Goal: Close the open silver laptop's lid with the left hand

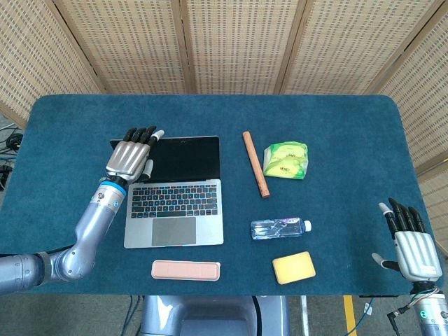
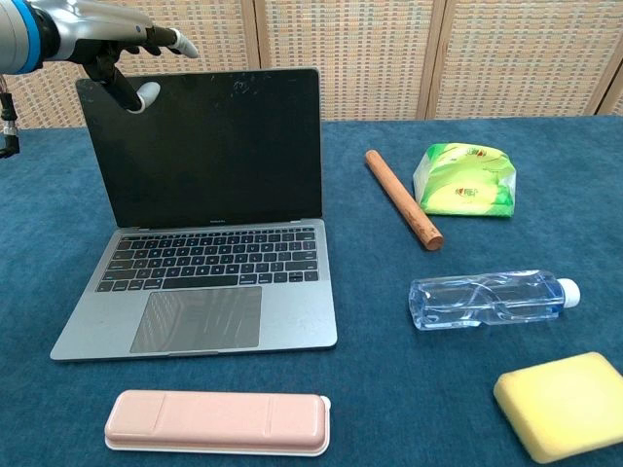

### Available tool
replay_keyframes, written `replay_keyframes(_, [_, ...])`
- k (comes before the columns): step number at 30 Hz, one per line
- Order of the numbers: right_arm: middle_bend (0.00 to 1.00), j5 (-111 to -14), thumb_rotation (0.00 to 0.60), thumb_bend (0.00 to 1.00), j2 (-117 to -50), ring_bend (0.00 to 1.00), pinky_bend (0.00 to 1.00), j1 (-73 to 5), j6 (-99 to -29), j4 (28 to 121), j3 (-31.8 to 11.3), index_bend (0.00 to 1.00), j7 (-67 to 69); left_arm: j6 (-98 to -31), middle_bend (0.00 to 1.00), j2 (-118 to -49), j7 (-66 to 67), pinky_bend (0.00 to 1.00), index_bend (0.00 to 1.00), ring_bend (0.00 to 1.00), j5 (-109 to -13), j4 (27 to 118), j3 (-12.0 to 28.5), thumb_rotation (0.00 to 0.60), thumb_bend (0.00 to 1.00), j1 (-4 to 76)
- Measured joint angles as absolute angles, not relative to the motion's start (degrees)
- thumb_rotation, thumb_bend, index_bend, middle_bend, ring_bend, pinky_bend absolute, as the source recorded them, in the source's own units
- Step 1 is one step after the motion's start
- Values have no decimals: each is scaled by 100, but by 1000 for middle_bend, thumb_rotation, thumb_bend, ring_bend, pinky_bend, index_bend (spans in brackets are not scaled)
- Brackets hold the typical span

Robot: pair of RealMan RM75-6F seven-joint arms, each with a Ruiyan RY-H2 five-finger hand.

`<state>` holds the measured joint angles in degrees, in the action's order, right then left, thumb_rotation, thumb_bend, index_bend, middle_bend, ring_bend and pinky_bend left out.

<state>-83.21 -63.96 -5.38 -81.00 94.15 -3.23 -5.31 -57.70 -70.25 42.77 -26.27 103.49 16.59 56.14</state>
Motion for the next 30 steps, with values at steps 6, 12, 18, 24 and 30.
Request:
replay_keyframes(6, [0,-8328,600,53,-6390,0,0,-539,-8092,9418,-316,0,-504,-5780,0,-7072,4259,0,2,0,-2457,10235,1619,600,699,5760])
replay_keyframes(12, [0,-8310,600,53,-6384,0,0,-544,-8066,9427,-313,0,-488,-5791,0,-7053,4233,0,3,0,-2337,10214,1570,600,732,5909])
replay_keyframes(18, [0,-8320,600,53,-6374,0,0,-542,-8071,9447,-306,0,-484,-5857,0,-7089,4174,0,2,0,-2307,10156,1473,600,741,5968])
replay_keyframes(24, [0,-8307,600,53,-6370,0,0,-547,-8051,9446,-305,0,-455,-5839,0,-7087,4155,0,41,0,-2177,10153,1411,600,741,6041])
replay_keyframes(30, [0,-8305,600,53,-6365,0,0,-550,-8048,9452,-306,0,-454,-5845,0,-7062,4121,0,97,14,-2153,10216,1357,600,743,6071])
